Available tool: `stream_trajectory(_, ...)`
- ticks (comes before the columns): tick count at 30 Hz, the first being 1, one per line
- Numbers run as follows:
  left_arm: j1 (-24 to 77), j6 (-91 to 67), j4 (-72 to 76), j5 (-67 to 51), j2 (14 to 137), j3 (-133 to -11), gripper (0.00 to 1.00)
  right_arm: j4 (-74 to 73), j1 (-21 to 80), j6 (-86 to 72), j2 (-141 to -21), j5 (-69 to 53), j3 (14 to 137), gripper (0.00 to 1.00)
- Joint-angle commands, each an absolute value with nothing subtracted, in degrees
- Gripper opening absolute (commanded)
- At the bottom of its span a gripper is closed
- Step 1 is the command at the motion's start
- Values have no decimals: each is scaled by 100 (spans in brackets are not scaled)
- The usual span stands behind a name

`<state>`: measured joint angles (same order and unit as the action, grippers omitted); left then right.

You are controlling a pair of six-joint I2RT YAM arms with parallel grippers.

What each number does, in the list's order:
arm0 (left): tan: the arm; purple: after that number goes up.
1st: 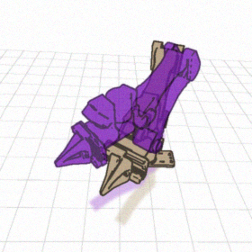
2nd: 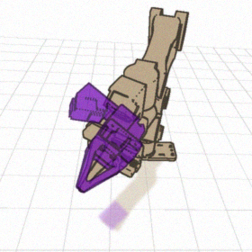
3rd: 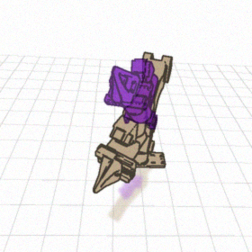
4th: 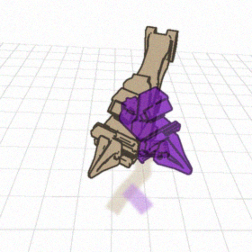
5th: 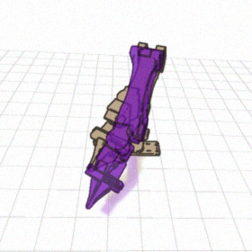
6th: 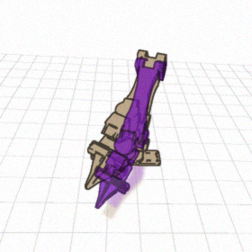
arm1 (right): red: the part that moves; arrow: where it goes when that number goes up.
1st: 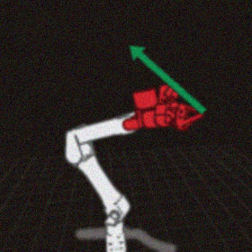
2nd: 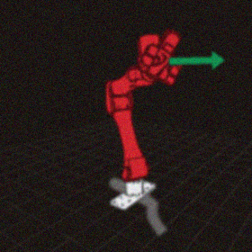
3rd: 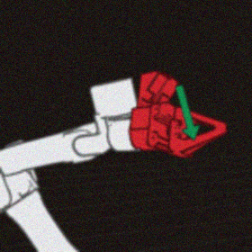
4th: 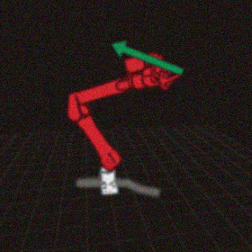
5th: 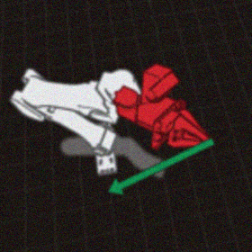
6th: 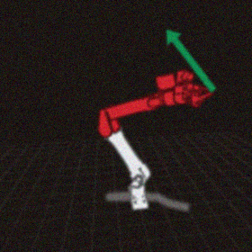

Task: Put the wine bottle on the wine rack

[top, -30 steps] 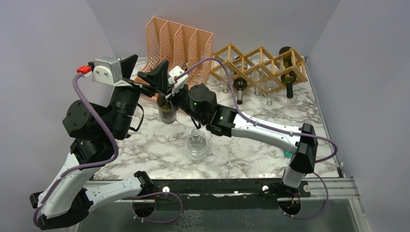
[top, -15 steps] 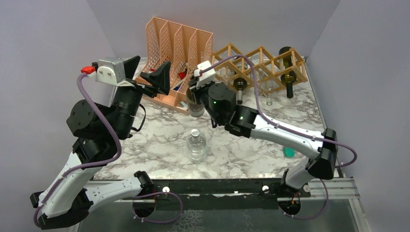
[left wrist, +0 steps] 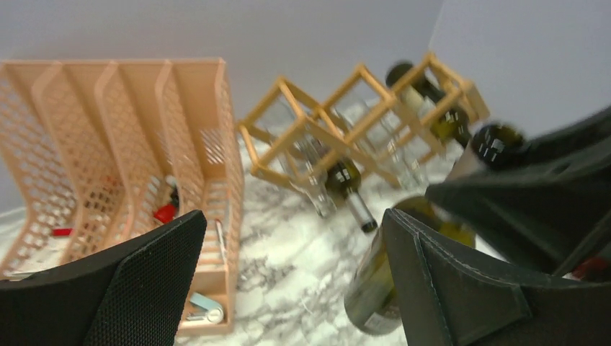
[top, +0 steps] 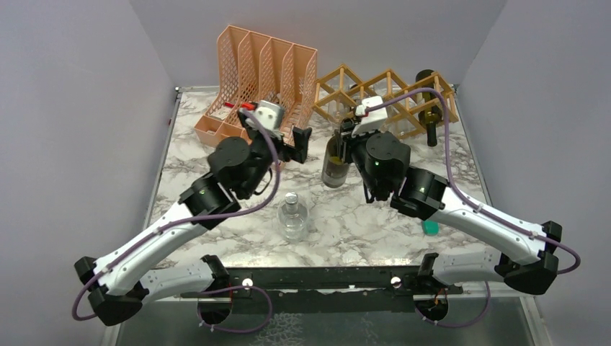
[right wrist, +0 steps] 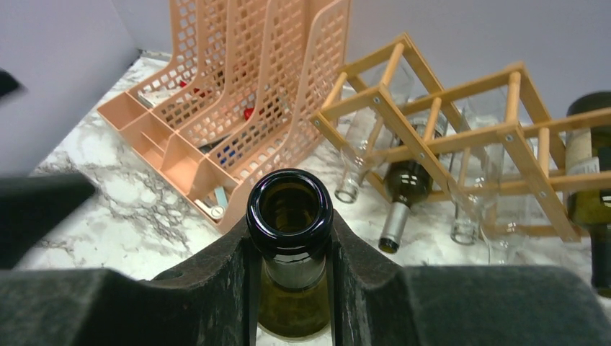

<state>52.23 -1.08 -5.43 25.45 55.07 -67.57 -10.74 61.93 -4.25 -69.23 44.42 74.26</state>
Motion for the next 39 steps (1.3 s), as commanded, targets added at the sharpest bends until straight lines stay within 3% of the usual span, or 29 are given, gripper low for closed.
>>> stream_trajectory(1,5212,-334,-87,1554,5702,-6182,99,-1335,6237,-949,-6457,4782,7332,1)
stream_trajectory(10,5212,6,1187,-559,5836,-5031,99,-1786,6239,-1174,-6080,4612,7199,1)
stream_trajectory(39,5205,-536,1935,-1720,7426,-5726,99,-1469,6237,-1046,-4946,2504,7137,1)
